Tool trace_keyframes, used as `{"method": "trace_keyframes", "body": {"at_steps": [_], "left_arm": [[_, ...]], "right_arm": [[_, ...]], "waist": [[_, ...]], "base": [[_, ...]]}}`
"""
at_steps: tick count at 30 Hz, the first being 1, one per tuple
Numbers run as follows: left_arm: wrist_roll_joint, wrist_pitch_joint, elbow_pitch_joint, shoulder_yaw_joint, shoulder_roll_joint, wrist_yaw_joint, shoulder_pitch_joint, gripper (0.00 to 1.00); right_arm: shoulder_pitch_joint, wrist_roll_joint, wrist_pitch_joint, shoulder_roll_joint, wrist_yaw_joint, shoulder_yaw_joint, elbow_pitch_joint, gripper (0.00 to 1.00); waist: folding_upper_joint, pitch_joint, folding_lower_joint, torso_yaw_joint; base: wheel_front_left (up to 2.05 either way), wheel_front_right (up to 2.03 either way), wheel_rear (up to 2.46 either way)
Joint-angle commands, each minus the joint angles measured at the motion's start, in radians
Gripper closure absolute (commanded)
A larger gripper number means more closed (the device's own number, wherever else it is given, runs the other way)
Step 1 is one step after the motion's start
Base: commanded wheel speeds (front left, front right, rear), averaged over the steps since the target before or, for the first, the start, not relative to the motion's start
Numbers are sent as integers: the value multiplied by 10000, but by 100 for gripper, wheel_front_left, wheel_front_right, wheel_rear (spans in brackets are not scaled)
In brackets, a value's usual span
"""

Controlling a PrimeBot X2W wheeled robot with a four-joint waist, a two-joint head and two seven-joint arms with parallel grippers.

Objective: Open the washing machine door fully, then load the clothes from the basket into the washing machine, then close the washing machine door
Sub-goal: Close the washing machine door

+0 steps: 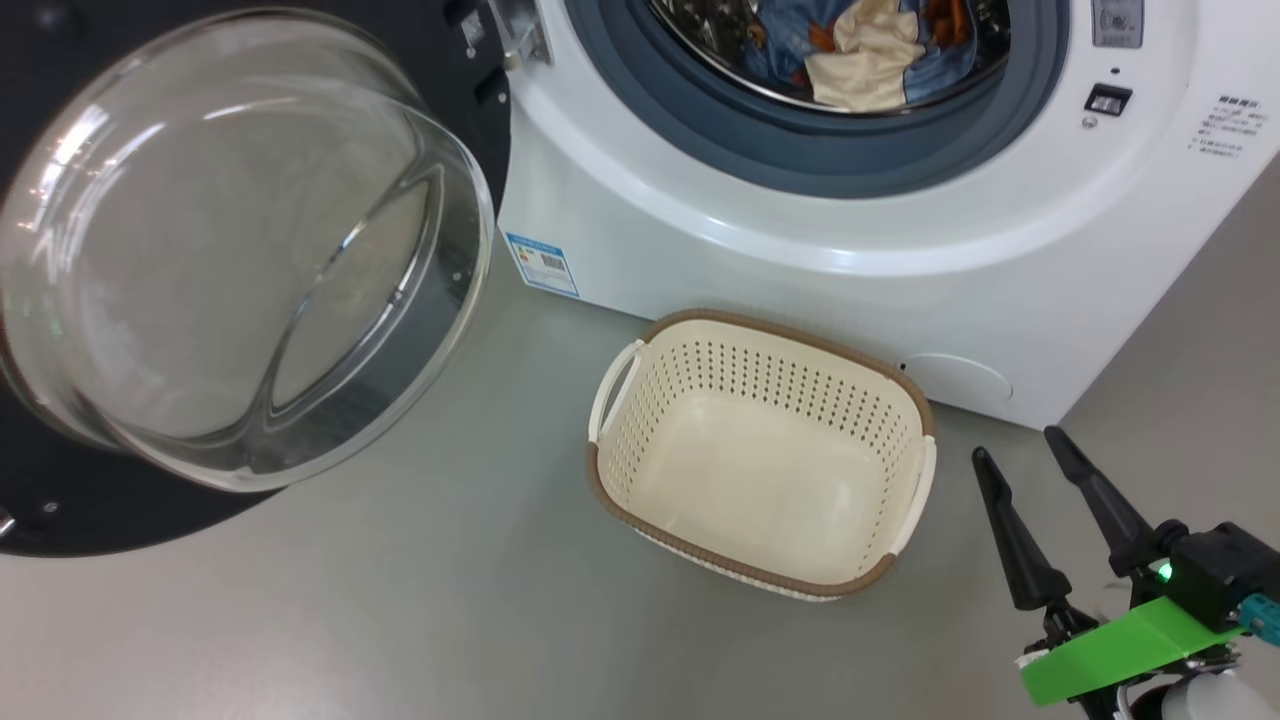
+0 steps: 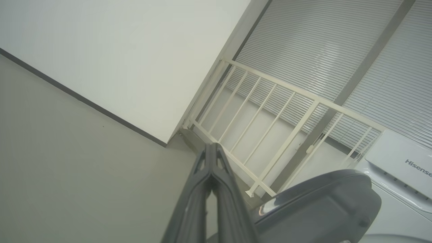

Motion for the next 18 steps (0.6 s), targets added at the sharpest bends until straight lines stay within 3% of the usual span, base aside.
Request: {"method": "trace_keyframes", "body": {"at_steps": [1, 10, 18], "left_arm": [[-209, 289, 185, 186, 807, -64, -449, 100], [-1367, 2116, 2366, -146, 1874, -64, -1604, 100], [-1922, 3476, 3146, -544, 2415, -65, -1943, 100]], "right_arm": [[-291, -26, -78, -232, 46, 210, -281, 0], [-571, 37, -78, -565, 46, 286, -370, 0], [-571, 49, -78, -655, 46, 250, -392, 0]], "waist": [[0, 305, -1, -105], [0, 835, -1, -280], [0, 955, -1, -294]], "base": [[0, 0, 0], [0, 0, 0], [0, 0, 0]]}}
